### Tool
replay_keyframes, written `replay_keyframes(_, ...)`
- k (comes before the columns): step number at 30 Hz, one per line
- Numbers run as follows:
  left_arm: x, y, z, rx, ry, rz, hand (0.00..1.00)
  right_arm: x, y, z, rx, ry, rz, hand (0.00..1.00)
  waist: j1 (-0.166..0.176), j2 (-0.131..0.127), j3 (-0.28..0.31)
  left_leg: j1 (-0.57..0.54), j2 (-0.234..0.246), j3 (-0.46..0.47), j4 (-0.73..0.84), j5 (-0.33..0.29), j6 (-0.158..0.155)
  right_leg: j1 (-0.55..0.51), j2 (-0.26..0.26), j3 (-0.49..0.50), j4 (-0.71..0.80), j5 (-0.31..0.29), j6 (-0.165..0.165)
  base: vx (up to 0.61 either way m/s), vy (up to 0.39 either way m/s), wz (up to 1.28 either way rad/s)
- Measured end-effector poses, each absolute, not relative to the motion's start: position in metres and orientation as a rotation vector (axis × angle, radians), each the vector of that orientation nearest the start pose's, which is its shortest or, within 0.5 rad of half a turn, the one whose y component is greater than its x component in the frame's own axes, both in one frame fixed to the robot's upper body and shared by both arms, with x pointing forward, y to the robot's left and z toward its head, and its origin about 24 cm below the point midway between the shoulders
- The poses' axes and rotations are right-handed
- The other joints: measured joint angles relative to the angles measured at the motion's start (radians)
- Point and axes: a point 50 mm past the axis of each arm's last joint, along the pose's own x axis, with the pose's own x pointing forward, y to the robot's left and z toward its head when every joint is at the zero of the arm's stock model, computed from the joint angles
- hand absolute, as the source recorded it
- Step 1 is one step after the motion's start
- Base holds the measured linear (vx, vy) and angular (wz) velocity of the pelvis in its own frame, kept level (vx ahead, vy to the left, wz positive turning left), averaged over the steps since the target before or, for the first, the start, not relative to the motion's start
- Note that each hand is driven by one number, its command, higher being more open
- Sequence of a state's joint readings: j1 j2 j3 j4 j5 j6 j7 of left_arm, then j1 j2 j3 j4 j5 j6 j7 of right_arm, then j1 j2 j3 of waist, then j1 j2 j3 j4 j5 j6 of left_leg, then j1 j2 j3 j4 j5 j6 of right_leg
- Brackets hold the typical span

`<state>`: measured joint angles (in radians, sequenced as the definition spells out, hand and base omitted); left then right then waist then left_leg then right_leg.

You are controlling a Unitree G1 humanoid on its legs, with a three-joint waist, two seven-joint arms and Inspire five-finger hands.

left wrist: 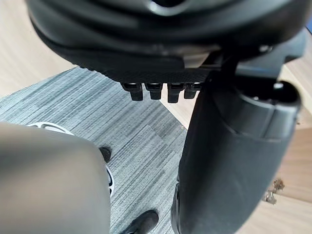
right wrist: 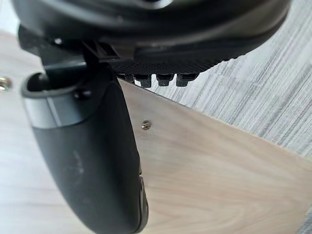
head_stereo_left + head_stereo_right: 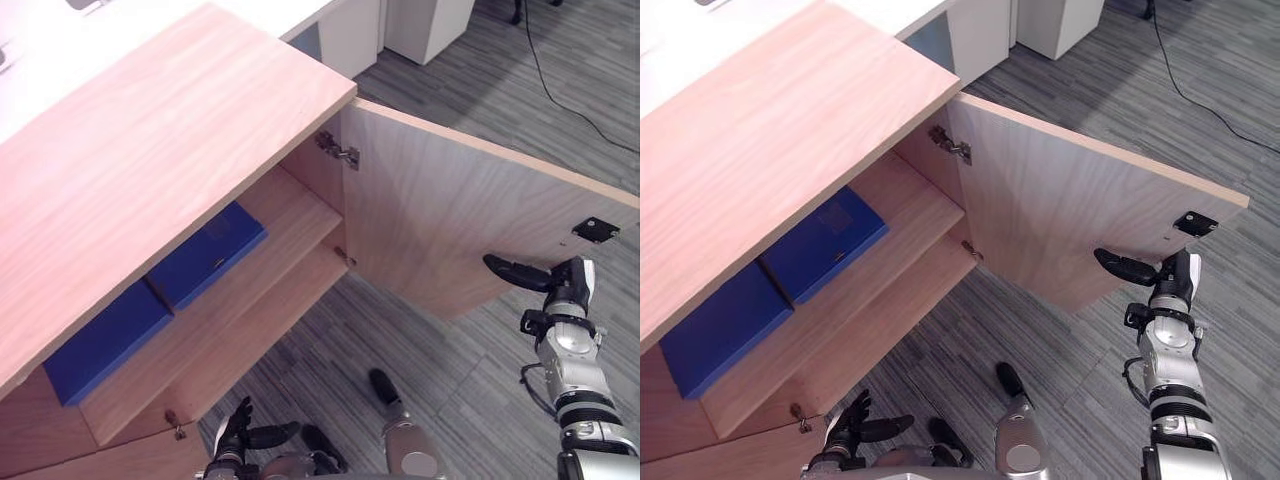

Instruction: Walk over to the cabinet, pick up the folder, carry it to the office cabinet, place the folder inside the office cabinet, then close the office cabinet door

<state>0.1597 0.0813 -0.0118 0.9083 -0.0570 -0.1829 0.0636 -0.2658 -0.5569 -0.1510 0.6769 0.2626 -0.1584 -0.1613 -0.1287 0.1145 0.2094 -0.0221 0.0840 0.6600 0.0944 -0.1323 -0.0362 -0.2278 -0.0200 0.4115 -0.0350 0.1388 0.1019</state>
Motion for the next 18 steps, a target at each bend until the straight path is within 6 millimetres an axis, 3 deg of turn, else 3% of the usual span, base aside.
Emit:
replay_keyframes(4, 0.112, 0.182, -0.145, 0.051, 0.864, 0.126, 1.0, 0.262, -0.335, 0.042, -0.285, 0.116, -0.479, 1.0, -0.003, 0.006, 0.004, -0.007, 0.001, -0.02, 0.014, -0.006, -0.002, 0.0, -0.002, -0.006, 0.0, 0.0, 0.0, -0.02, -0.017, 0.04)
replay_keyframes(7, 0.11, 0.177, -0.147, 0.048, 0.876, 0.121, 1.0, 0.237, -0.316, 0.037, -0.325, 0.086, -0.414, 1.0, -0.017, 0.009, 0.006, -0.008, 0.004, -0.028, 0.016, -0.006, -0.001, 0.002, 0.0, -0.01, -0.002, 0.0, 0.0, -0.04, -0.034, 0.03)
replay_keyframes(10, 0.11, 0.17, -0.148, 0.037, 0.882, 0.118, 1.0, 0.202, -0.274, 0.033, -0.269, 0.03, -0.333, 1.0, -0.045, 0.004, 0.009, -0.002, 0.015, -0.031, 0.031, -0.009, -0.002, 0.023, 0.003, -0.012, -0.024, 0.011, -0.004, -0.05, -0.047, -0.02)
replay_keyframes(14, 0.112, 0.165, -0.149, 0.042, 0.89, 0.099, 1.0, 0.169, -0.235, 0.015, -0.202, 0.083, -0.218, 1.0, -0.063, -0.006, 0.011, -0.002, 0.023, -0.031, 0.048, -0.014, -0.005, 0.032, 0.005, -0.012, -0.033, 0.018, -0.006, -0.02, -0.018, -0.01)
replay_keyframes(18, 0.114, 0.172, -0.15, 0.078, 0.899, 0.089, 1.0, 0.132, -0.188, -0.009, -0.107, 0.223, 0.014, 1.0, -0.067, -0.052, 0.006, 0.013, 0.04, -0.033, 0.073, -0.021, -0.009, 0.056, 0.015, -0.014, -0.033, 0.023, -0.012, -0.03, -0.039, -0.01)
